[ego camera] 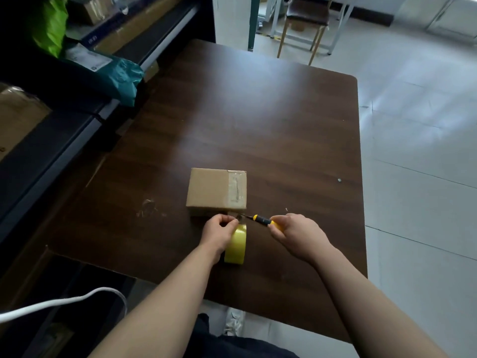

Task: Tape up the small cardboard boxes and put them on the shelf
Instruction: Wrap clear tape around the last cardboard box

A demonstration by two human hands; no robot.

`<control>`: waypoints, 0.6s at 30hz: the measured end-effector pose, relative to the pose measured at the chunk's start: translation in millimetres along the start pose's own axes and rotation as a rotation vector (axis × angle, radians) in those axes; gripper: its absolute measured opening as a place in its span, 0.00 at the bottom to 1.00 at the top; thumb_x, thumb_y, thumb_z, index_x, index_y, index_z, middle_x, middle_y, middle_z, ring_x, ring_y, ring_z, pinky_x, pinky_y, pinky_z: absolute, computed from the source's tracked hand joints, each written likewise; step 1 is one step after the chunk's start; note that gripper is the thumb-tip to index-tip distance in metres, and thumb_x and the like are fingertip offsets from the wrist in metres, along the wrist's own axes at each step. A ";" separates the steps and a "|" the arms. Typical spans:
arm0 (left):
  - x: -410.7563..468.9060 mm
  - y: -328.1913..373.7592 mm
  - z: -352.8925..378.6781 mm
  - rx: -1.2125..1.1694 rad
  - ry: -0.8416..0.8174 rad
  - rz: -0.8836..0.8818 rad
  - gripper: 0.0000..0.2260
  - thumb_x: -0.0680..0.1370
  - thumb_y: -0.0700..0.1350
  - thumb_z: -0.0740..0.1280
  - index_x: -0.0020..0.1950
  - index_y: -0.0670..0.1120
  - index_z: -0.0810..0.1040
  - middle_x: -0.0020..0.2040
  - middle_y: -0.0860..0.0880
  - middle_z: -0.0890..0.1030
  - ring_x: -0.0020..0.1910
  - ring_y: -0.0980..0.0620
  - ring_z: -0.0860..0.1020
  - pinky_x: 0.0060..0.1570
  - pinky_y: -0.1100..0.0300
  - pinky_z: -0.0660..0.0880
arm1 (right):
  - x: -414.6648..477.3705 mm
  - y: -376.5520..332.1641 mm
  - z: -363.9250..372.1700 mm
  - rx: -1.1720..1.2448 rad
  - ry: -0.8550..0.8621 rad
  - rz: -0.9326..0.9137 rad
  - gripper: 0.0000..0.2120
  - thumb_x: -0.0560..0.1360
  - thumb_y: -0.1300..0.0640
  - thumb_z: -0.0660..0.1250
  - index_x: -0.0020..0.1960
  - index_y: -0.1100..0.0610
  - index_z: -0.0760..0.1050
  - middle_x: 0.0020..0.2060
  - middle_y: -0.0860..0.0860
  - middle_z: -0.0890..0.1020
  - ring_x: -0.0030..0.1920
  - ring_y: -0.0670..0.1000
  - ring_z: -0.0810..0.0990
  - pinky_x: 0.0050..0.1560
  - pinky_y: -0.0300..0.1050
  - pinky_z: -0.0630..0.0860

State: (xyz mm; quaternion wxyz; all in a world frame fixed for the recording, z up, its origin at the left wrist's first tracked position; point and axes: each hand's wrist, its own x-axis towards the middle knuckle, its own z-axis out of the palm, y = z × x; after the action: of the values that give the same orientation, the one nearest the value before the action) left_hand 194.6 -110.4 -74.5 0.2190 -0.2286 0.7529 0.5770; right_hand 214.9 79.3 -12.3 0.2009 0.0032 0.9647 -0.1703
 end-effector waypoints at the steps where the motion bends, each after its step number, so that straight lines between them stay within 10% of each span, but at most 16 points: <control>1: 0.0 -0.2 -0.1 0.000 0.000 0.013 0.02 0.77 0.45 0.69 0.48 0.47 0.78 0.48 0.48 0.80 0.47 0.52 0.77 0.47 0.58 0.72 | 3.7 -0.5 3.6 -0.033 -0.012 0.003 0.16 0.79 0.41 0.56 0.60 0.44 0.76 0.52 0.51 0.79 0.53 0.57 0.78 0.47 0.47 0.73; 15: 1.1 9.9 -0.2 0.095 0.090 -0.071 0.06 0.76 0.46 0.70 0.48 0.45 0.78 0.43 0.52 0.76 0.44 0.54 0.73 0.45 0.57 0.70 | 5.4 44.6 57.5 -0.028 -0.073 0.367 0.22 0.81 0.48 0.58 0.73 0.53 0.62 0.64 0.56 0.71 0.63 0.58 0.72 0.59 0.52 0.72; 18: 1.6 13.4 -1.1 0.140 0.099 -0.093 0.05 0.76 0.45 0.70 0.47 0.45 0.78 0.42 0.52 0.76 0.43 0.54 0.73 0.44 0.58 0.69 | 15.2 21.5 63.4 0.131 0.172 0.142 0.23 0.80 0.57 0.58 0.75 0.54 0.63 0.72 0.56 0.68 0.70 0.58 0.68 0.68 0.51 0.67</control>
State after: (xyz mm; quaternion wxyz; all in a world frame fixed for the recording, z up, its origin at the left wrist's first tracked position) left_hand 185.2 -108.5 -65.0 0.2233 -0.2756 0.7898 0.5003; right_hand 227.0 77.7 -79.8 0.1284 0.0992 0.9625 -0.2173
